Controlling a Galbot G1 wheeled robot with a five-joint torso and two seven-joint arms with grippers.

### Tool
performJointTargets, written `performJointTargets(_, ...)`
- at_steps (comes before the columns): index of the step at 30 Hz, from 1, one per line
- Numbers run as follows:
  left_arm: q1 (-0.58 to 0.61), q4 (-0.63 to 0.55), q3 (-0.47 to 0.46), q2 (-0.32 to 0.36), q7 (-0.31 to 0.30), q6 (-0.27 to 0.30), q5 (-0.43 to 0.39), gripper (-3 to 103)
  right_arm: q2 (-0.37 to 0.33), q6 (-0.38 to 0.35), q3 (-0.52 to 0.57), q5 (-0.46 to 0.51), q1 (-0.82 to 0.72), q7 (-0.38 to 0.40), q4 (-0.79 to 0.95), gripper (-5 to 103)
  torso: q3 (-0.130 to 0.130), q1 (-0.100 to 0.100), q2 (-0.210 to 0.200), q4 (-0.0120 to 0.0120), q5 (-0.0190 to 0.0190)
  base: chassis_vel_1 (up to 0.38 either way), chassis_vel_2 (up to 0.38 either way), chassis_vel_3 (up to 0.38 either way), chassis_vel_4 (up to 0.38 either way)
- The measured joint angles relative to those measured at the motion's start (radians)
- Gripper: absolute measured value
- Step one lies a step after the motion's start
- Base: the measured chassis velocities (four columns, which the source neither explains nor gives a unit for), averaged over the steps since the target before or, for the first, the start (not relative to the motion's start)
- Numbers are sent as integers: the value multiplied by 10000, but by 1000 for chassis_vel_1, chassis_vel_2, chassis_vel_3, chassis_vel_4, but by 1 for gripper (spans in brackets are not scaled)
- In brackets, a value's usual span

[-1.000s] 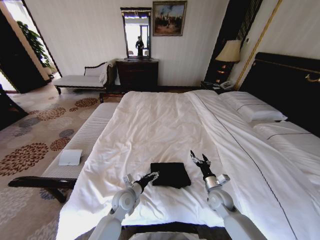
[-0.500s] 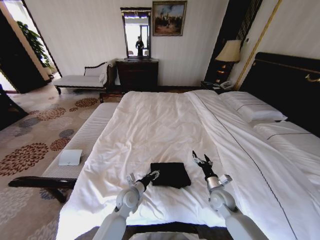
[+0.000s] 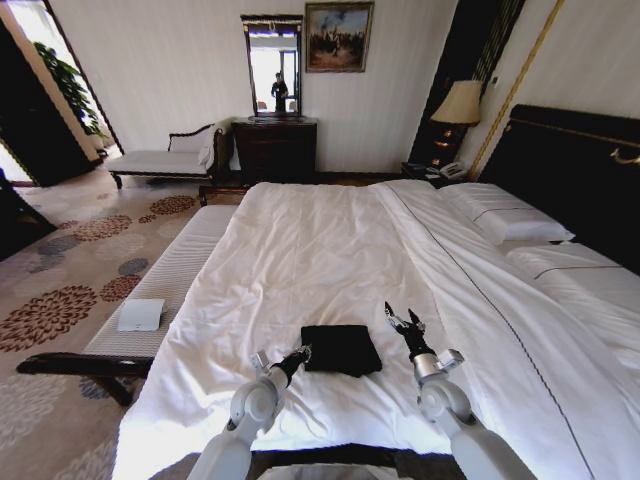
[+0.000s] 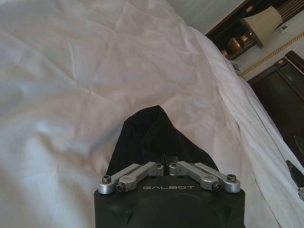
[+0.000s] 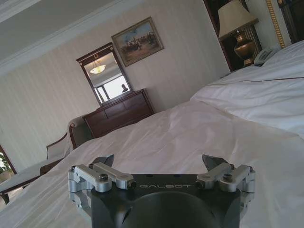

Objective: Fold the clothes on the bed.

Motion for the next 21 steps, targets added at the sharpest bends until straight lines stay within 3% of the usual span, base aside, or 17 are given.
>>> performJointTargets(21, 1146, -875, -408, 693, 97, -108, -223, 0, 58, 23, 31, -29, 31, -4, -15, 100, 0, 0, 0, 1, 0, 0, 0, 0, 0)
